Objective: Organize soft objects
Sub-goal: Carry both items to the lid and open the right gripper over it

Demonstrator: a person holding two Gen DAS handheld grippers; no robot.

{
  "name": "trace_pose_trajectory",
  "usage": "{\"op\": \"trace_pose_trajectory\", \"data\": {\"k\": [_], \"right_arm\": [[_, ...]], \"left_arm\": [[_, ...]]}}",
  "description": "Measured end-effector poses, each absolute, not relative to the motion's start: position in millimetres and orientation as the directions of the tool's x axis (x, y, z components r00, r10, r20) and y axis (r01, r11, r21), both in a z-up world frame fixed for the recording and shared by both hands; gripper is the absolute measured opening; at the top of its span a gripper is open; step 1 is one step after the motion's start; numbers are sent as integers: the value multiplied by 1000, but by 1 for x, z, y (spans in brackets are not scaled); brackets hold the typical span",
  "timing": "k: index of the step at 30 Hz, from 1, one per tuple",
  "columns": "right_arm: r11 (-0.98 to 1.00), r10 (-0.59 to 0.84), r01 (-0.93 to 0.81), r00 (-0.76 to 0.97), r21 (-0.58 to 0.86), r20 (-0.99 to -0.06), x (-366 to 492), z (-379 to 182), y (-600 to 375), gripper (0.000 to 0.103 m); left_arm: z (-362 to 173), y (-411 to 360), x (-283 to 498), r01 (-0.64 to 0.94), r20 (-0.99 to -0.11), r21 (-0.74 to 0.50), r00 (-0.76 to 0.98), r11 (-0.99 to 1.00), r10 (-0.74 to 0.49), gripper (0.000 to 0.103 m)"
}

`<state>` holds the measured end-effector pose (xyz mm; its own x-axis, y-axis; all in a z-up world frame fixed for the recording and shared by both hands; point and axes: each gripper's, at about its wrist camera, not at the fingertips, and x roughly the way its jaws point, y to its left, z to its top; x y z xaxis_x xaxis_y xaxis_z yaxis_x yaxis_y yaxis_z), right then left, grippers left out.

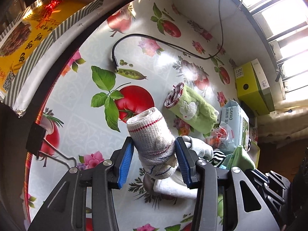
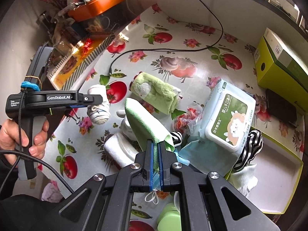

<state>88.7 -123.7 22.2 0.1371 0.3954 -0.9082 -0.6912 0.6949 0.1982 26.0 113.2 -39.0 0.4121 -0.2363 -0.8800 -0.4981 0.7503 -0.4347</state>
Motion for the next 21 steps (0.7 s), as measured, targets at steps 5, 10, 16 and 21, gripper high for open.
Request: {"op": "trace_pose_trajectory", "data": {"k": [5, 10, 16, 21], "right_arm": [[712, 404, -673, 160, 201, -901, 90, 31, -134, 5], [737, 407, -645, 183, 203, -895, 92, 38, -149, 5], [773, 410, -597, 213, 214, -887, 94, 44, -175, 5], [810, 403, -543, 244, 220, -882, 99, 45, -203, 5]], "left_arm": [[-15, 100, 26, -438, -870, -433, 431, 788, -238, 45], [0, 73, 35, -355, -865, -425, 432, 833, -257, 45], [13, 42, 45, -268, -858, -424, 425, 865, -289, 45], [21, 16, 54, -201, -855, -419, 414, 886, -311, 45]]}}
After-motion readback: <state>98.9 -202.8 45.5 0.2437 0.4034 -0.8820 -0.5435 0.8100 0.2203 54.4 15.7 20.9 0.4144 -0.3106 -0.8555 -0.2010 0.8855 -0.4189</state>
